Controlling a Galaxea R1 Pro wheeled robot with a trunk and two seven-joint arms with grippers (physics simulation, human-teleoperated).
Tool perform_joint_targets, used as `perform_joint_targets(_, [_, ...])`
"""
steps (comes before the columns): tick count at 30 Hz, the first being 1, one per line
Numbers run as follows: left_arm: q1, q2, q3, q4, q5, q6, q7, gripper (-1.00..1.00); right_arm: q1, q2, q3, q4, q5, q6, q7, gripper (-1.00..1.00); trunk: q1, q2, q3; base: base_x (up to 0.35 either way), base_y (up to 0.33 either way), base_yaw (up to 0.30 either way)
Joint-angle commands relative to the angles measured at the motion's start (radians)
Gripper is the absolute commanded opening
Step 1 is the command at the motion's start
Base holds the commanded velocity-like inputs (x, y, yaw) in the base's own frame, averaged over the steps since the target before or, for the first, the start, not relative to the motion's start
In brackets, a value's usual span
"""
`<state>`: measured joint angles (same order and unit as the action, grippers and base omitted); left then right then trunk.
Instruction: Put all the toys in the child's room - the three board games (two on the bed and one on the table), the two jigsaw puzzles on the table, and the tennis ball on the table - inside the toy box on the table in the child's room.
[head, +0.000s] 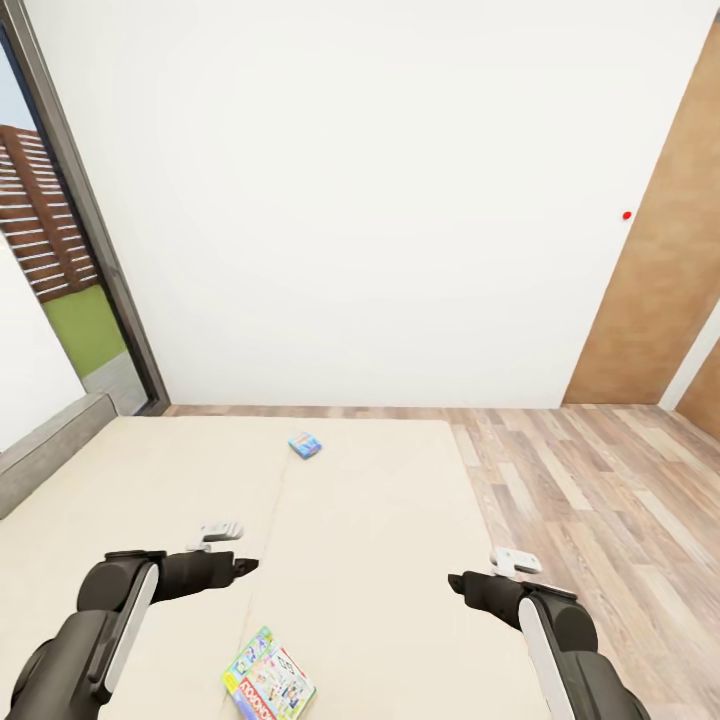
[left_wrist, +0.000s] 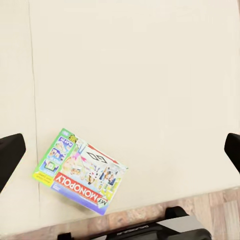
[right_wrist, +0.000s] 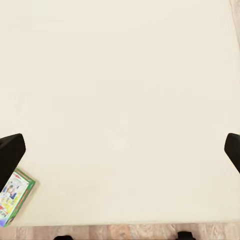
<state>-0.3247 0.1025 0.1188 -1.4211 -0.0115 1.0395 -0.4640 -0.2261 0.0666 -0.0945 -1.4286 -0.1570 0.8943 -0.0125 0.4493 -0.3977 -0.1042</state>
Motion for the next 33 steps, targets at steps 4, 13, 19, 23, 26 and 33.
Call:
perform_joint_targets(4, [-0.001,0.005,0.001,0.003,-0.002,0.005,-0.002,1.00,-0.001,0.001,-0.002,-0.001,-0.006,0.005,-0.001,1.00,0.001,-0.002,-0.002,0.000,0.133,0.000])
perform_joint_targets(13, [-0.002,0.037,0.001,0.023,0.000,0.002,0.007,1.00,-0.001,0.002,-0.002,-0.003,-0.006,0.005,-0.002,1.00,0.001,-0.002,-0.002,0.000,0.089,0.000])
perform_joint_targets(19, [-0.029,0.038,0.002,0.178,-0.001,-0.021,0.030,1.00,-0.001,0.002,0.003,-0.021,-0.006,0.010,-0.001,1.00,0.001,-0.002,-0.002,0.000,0.005,0.000])
perform_joint_targets(23, [-0.115,0.034,0.001,0.382,0.000,-0.102,0.047,1.00,-0.001,0.005,0.017,-0.075,-0.007,0.022,0.000,1.00,0.001,-0.002,-0.002,0.000,0.000,0.000])
perform_joint_targets(26, [-0.216,0.032,0.001,0.629,-0.001,-0.212,0.070,1.00,-0.001,0.033,0.053,-0.135,-0.006,0.088,0.002,1.00,0.001,-0.002,-0.002,0.000,0.000,0.000])
perform_joint_targets(33, [-0.339,0.026,0.002,0.921,0.004,-0.360,0.178,1.00,-0.012,0.085,0.082,-0.162,-0.006,0.153,0.003,1.00,0.001,-0.002,-0.002,0.000,0.000,0.000])
